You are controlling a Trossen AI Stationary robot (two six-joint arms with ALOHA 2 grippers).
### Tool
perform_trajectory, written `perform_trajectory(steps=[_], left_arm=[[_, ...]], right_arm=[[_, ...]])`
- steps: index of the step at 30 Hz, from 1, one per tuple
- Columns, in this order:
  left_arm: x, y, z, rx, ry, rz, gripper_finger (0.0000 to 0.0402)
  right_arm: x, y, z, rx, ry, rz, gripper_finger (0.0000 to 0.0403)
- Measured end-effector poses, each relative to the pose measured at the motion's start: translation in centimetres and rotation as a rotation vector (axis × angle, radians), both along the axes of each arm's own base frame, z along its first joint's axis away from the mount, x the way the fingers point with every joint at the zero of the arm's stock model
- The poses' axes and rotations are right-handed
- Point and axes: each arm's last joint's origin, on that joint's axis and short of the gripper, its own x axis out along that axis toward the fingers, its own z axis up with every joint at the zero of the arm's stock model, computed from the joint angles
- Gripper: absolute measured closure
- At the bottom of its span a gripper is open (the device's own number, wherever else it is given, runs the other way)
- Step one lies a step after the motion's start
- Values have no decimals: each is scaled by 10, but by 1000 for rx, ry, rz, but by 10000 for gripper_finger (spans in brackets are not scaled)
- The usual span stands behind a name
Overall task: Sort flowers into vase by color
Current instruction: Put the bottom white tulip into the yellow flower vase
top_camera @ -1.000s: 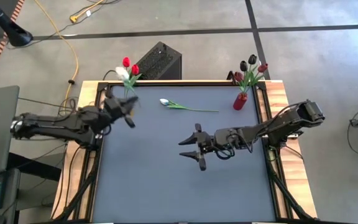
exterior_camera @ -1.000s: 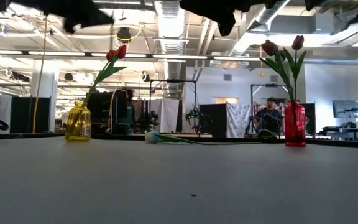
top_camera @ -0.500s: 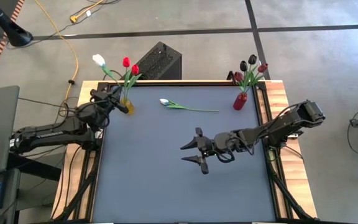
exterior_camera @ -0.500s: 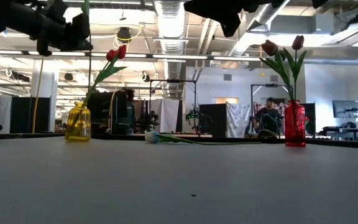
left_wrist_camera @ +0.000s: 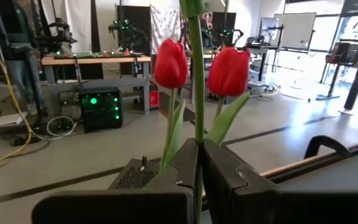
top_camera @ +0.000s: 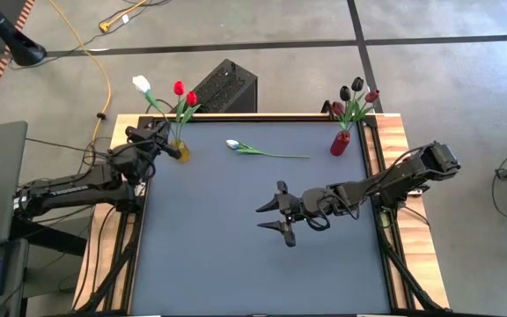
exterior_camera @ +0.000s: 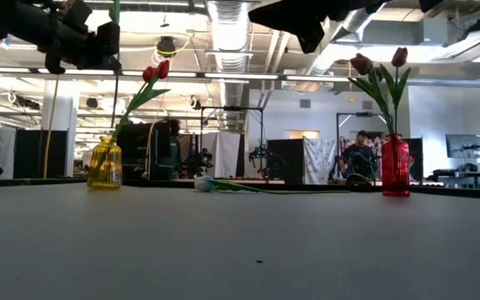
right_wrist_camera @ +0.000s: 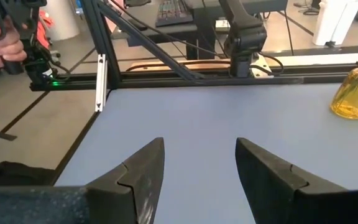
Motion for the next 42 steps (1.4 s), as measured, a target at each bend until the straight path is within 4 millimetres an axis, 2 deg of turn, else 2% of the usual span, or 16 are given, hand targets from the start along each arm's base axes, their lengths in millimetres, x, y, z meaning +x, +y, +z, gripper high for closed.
perform_trajectory(steps=[11,23,32,42], left_arm=[[-4,5,-2,-8,30,80,401],[-4,18,-7,-55,15,68,401],[-5,23,-32,-125,1,86,401],[-6,22,-39,-192,-39,77,401]], right_arm=[[0,0,0,0,0,0,180],[0,0,0,0,1,0,180],[0,0,-1,-2,6,0,180],[0,0,-1,6,7,-1,180]])
